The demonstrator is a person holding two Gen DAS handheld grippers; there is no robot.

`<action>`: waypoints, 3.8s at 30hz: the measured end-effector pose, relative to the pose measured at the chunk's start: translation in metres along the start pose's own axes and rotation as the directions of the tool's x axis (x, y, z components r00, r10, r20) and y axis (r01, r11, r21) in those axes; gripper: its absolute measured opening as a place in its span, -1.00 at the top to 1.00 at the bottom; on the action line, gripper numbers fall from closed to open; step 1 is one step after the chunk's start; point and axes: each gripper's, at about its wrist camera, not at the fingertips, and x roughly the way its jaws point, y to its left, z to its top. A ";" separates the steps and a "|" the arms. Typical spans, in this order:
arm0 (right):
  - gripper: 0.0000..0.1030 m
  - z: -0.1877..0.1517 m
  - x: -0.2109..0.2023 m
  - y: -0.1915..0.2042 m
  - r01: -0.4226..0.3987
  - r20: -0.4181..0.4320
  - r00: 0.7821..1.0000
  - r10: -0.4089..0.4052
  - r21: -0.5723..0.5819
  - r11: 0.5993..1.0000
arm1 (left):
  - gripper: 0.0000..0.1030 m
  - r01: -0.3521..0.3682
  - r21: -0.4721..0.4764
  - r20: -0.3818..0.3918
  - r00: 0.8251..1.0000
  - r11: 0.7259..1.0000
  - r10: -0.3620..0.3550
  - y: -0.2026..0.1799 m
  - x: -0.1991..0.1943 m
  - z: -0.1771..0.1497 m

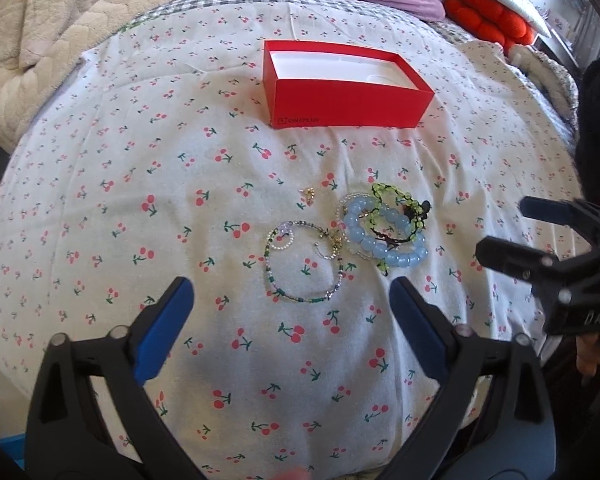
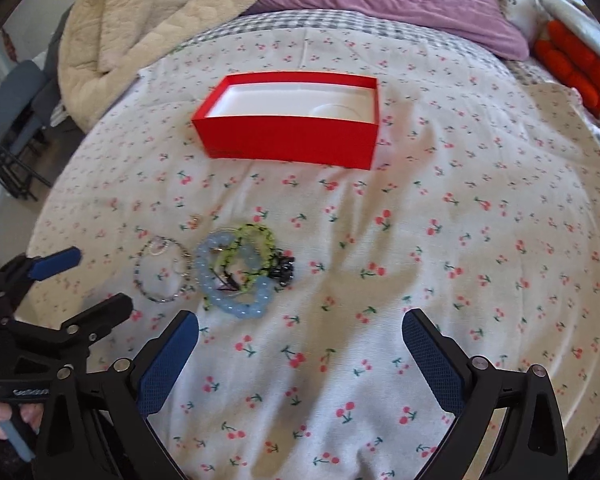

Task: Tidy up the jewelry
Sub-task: 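Grasp the thin green-white beaded bracelet with the left tool while the right tool grasps the green-black bracelet, then lift both held bracelets and carry them toward the red box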

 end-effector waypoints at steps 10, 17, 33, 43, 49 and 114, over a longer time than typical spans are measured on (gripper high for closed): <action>-0.21 0.015 0.030 -0.027 -0.204 -0.025 0.978 0.209 0.114 0.972 | 0.11 0.144 -0.020 -0.048 0.988 0.989 -0.145 0.023 0.025 -0.002; 0.00 0.027 0.047 -0.028 -0.265 -0.023 0.963 0.270 0.127 0.956 | 0.55 0.126 -0.023 -0.075 0.989 0.992 -0.127 0.026 0.042 0.001; 0.54 0.038 0.081 -0.015 -0.240 -0.093 0.965 0.246 0.074 0.968 | 0.99 0.121 -0.007 -0.052 0.991 0.993 -0.121 0.028 0.037 0.008; 0.56 0.044 0.057 -0.028 -0.276 -0.027 0.960 0.279 0.085 0.957 | 1.00 0.131 -0.011 -0.016 0.991 0.991 -0.131 0.028 0.026 0.013; 0.53 0.048 0.052 -0.043 -0.180 -0.036 0.982 0.185 0.114 0.977 | 0.91 0.134 -0.006 -0.062 0.989 0.991 -0.134 0.029 0.036 0.009; 0.87 0.051 -0.030 -0.010 -0.224 0.163 0.963 0.214 0.043 0.974 | 0.94 0.107 0.069 0.116 0.987 0.992 -0.114 -0.001 -0.025 0.040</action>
